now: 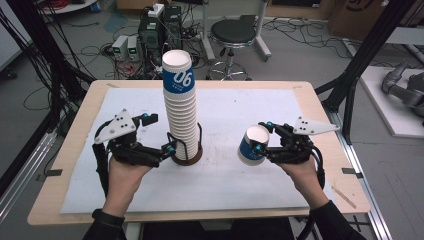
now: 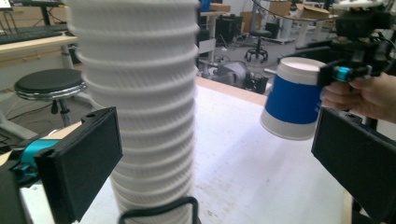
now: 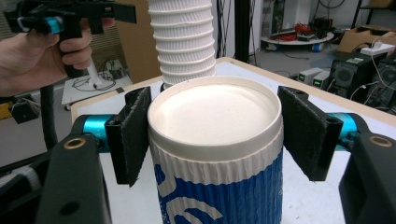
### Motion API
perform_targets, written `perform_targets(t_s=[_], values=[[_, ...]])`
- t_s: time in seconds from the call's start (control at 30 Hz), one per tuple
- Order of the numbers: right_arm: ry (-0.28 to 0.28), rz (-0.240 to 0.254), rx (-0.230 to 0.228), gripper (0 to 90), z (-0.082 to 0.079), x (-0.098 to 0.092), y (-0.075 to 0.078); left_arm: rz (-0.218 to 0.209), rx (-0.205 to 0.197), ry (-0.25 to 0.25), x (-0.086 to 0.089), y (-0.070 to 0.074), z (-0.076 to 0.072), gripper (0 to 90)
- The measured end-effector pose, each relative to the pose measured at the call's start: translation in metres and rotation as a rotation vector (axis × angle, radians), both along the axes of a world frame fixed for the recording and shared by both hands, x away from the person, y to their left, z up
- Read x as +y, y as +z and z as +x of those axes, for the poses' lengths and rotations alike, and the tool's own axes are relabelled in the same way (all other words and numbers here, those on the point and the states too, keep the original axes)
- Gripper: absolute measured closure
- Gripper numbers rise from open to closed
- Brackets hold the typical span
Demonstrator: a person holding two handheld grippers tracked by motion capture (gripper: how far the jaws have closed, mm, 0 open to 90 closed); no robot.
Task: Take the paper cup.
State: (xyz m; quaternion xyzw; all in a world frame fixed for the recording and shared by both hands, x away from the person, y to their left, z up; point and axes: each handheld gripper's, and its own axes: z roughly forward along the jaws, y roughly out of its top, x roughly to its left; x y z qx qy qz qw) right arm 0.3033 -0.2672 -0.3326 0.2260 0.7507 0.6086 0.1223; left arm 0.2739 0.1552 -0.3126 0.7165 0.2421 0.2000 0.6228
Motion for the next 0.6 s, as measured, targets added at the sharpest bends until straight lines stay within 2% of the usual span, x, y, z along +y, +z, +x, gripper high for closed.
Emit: perform_targets(t_s=[0.27, 0.37, 0.47, 0.6], values=[[0.003, -0.007, 0.008, 30.4, 0.0, 0.002, -0.004, 0.01, 0.015, -0.046, -0.012, -0.024, -0.008, 1.7], [0.001, -0.013, 0.011, 30.4, 0.001, 0.001, -0.007, 0.0, 0.013, -0.065, -0.016, -0.034, -0.011, 1.7], [-0.003, -0.016, 0.017, 30.4, 0.001, 0.001, -0.009, -0.006, 0.004, -0.071, -0.018, -0.043, -0.013, 1.7], [-0.005, -0.019, 0.019, 30.4, 0.001, 0.0, -0.011, 0.004, 0.018, -0.083, -0.02, -0.053, -0.014, 1.8]])
